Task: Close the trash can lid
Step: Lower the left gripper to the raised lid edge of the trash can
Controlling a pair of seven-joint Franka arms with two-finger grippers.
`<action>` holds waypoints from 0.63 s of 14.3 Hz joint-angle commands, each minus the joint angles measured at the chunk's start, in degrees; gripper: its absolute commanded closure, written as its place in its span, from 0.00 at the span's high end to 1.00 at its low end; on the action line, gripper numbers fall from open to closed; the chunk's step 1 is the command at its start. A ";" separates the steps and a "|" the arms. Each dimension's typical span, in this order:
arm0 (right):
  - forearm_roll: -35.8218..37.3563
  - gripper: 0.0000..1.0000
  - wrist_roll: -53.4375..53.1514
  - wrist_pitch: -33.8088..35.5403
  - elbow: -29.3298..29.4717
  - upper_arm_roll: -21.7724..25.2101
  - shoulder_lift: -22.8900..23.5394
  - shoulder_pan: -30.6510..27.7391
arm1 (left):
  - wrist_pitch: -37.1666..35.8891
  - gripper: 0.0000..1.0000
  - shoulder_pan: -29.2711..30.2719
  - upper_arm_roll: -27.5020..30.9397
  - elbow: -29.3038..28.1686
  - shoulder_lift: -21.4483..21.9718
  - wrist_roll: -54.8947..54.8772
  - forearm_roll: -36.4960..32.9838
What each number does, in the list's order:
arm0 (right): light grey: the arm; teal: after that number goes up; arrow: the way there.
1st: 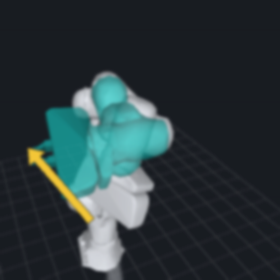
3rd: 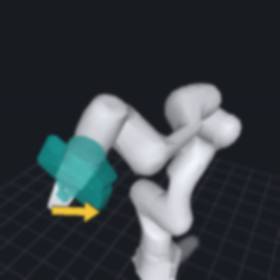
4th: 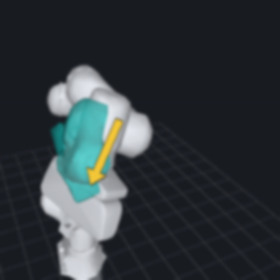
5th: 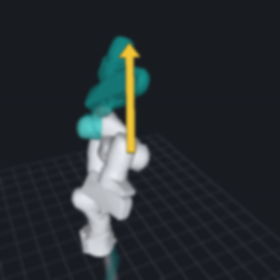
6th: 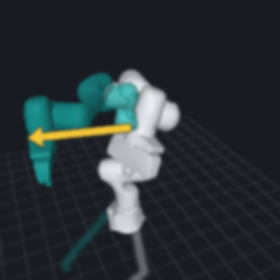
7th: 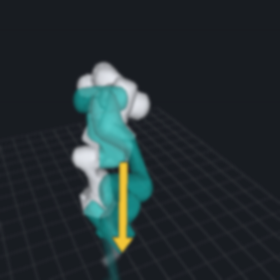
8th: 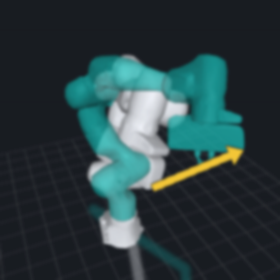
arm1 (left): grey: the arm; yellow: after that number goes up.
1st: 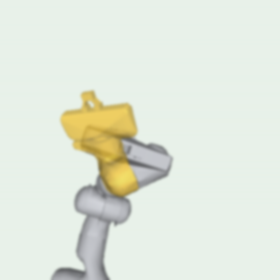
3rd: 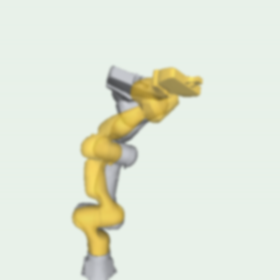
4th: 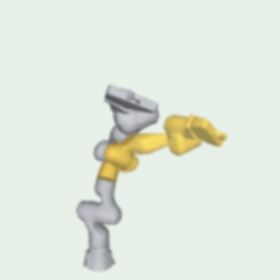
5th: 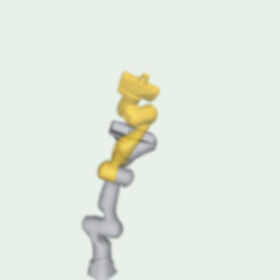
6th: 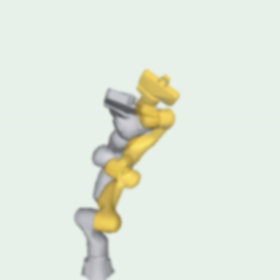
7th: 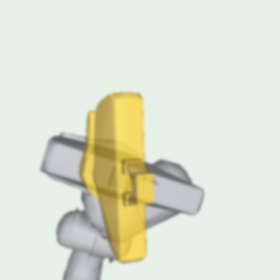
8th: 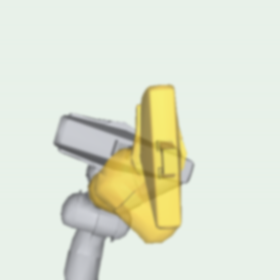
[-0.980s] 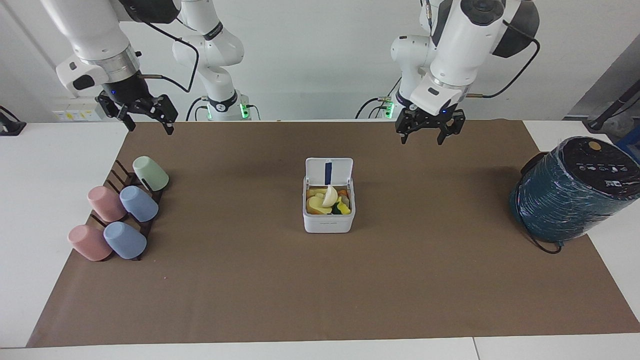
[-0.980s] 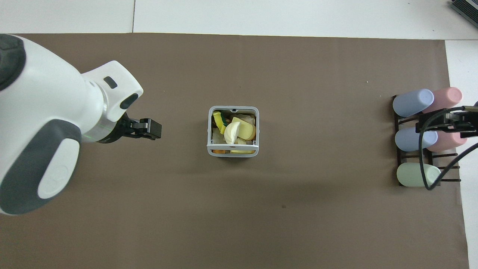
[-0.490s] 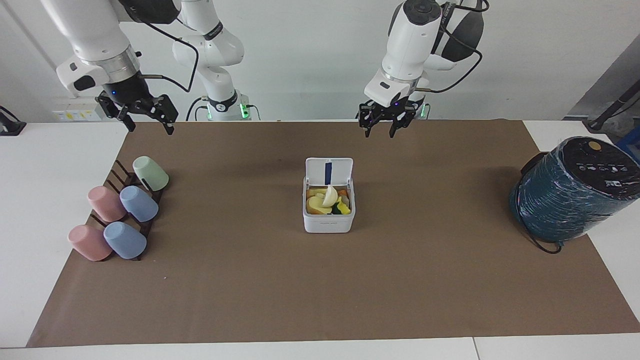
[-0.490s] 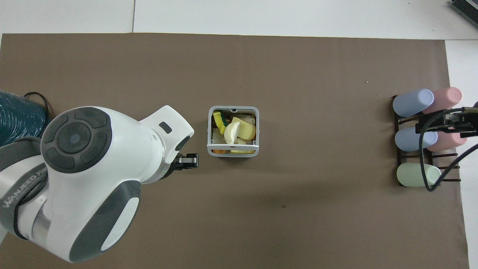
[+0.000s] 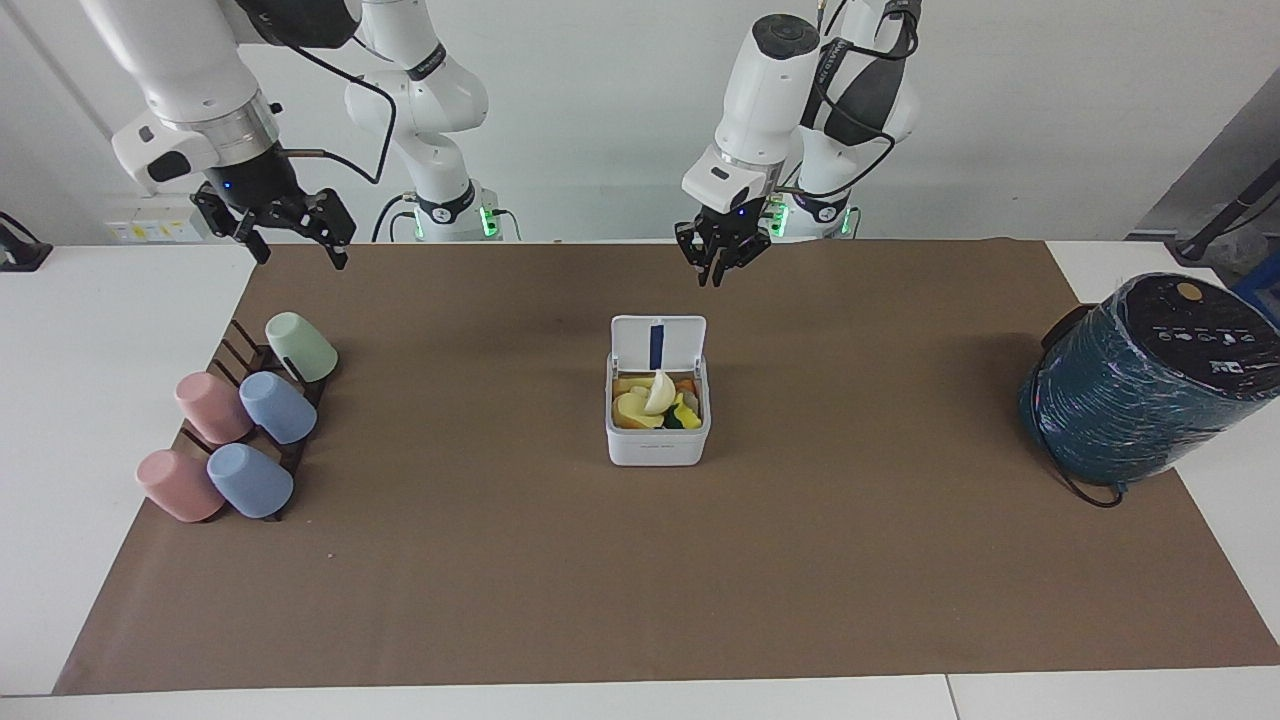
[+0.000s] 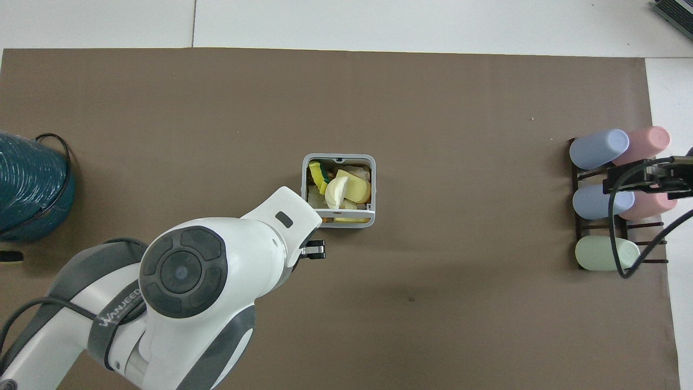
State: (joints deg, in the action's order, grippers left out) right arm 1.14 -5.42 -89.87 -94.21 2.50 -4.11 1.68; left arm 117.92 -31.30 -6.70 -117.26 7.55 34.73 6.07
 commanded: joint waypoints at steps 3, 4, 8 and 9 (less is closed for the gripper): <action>0.36 1.00 1.99 -0.13 -0.89 -0.31 -0.73 -0.80 | 13.10 0.13 -2.89 0.98 -2.09 -3.50 7.37 1.05; 0.36 1.00 1.99 -0.13 -0.89 -0.31 -0.73 -0.80 | 15.30 0.13 -2.54 0.98 -2.01 -4.38 7.55 1.05; 0.36 1.00 1.99 -0.13 -0.89 -0.31 -0.73 -0.80 | 24.96 0.13 -1.58 0.98 -1.66 -7.98 11.05 1.58; 0.36 1.00 1.99 -0.13 -0.89 -0.31 -0.73 -0.80 | 27.78 0.13 -1.40 0.98 -1.39 -9.39 11.59 1.58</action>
State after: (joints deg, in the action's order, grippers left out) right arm 1.14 -5.32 -89.87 -94.23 2.51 -4.11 1.67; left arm 140.81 -33.26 -5.81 -118.81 0.12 44.74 6.71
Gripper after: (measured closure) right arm 0.000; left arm 0.863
